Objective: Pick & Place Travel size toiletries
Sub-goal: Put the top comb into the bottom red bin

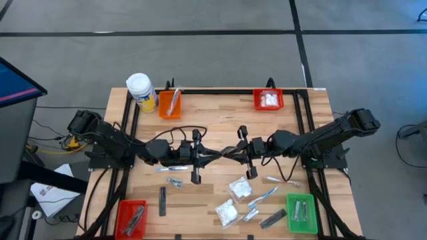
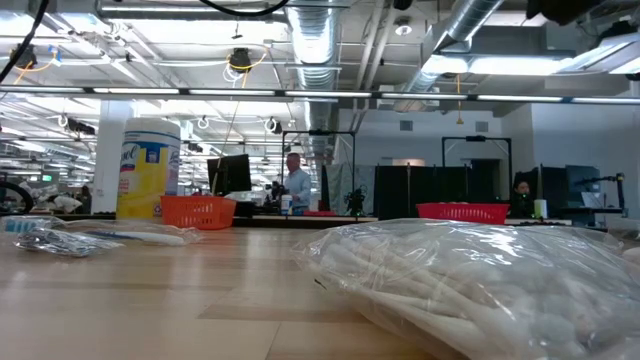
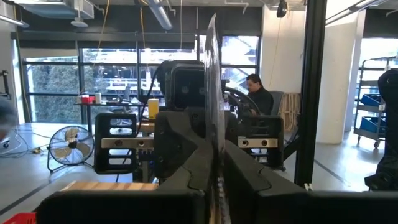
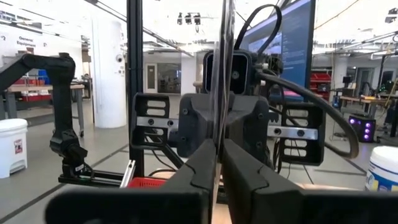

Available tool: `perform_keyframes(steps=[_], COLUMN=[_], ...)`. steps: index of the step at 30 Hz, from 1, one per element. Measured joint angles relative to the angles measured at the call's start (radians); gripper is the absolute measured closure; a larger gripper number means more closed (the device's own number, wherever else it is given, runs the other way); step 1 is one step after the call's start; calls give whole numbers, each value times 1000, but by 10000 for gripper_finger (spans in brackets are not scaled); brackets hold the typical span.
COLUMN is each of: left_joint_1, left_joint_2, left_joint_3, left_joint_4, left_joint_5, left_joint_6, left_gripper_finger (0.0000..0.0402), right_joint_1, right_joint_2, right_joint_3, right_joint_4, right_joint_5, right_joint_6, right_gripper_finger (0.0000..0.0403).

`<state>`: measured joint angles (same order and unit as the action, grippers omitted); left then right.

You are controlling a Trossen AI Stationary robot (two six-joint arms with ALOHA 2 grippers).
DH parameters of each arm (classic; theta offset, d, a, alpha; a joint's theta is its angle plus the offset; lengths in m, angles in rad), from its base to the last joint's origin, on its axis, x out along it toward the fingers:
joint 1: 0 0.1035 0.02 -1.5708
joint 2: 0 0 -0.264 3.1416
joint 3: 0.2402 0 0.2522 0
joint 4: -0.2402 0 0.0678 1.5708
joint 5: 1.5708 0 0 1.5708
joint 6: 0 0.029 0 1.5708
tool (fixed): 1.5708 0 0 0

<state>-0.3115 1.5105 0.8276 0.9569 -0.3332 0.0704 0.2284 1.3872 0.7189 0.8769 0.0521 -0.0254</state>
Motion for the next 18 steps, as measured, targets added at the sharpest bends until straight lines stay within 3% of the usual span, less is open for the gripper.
perform_keyframes(steps=[9, 18], left_joint_1=[5, 5], left_joint_2=[0, 0], left_joint_3=[0, 0], left_joint_4=[-14, -42], left_joint_5=[-11, -45], left_joint_6=[1, 0], left_gripper_finger=[341, 278], right_joint_1=[-3, -35], right_joint_2=[0, 0], right_joint_3=[0, 19], right_joint_4=[-27, -131], right_joint_5=[26, 31], right_joint_6=[19, 69], right_gripper_finger=[397, 401])
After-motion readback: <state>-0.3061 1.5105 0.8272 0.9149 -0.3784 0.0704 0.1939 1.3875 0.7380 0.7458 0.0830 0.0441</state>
